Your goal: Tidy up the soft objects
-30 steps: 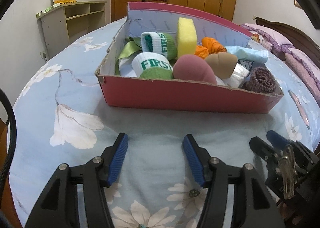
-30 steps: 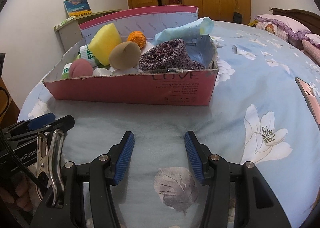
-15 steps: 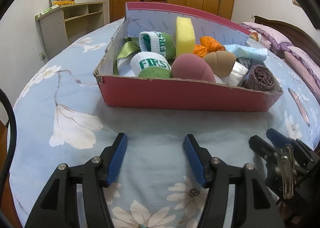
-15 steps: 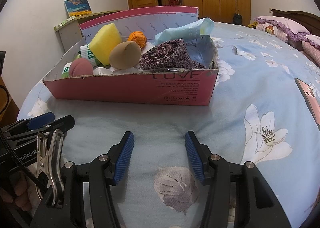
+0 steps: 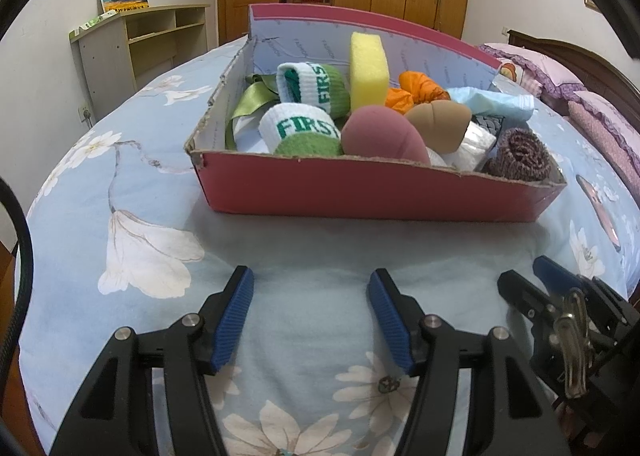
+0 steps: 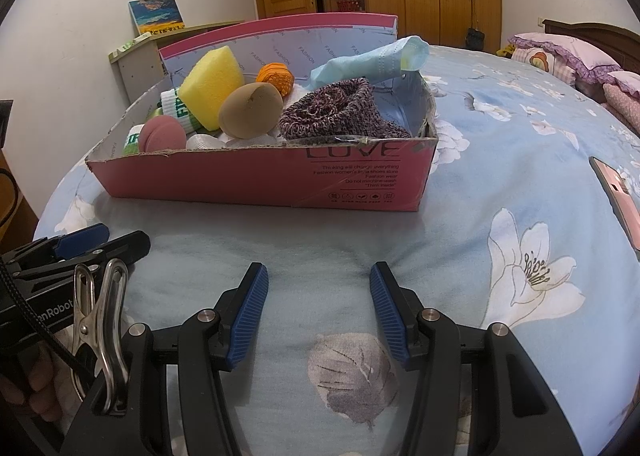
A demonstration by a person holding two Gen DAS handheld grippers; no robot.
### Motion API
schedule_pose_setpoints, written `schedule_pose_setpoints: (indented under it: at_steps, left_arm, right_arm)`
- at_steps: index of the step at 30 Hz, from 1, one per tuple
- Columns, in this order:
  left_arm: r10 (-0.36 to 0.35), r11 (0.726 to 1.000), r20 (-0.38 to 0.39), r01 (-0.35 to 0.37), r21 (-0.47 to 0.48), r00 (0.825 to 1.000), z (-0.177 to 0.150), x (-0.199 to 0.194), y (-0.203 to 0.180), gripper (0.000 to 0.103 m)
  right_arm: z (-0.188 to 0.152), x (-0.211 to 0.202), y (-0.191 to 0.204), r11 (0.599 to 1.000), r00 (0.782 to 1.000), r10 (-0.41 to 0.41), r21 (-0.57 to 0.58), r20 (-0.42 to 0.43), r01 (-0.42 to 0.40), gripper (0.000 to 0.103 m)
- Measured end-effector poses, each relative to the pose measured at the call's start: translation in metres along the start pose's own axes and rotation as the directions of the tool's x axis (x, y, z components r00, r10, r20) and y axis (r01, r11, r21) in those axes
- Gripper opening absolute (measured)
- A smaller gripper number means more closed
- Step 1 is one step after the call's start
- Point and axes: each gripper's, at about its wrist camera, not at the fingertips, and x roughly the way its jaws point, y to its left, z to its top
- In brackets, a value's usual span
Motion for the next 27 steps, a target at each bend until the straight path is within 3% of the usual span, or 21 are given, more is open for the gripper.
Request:
schedule_pose_setpoints:
  at_steps: [27]
  left_arm:
    - [0.004, 1.0, 0.001, -0.004, 0.003, 1.0, 0.0008, -0.0007, -0.0015, 0.065]
  right_arm:
    - [-0.001, 0.0, 0.0005, 1.0, 1.0, -0.002, -0.002, 0.002, 0.002, 0.055]
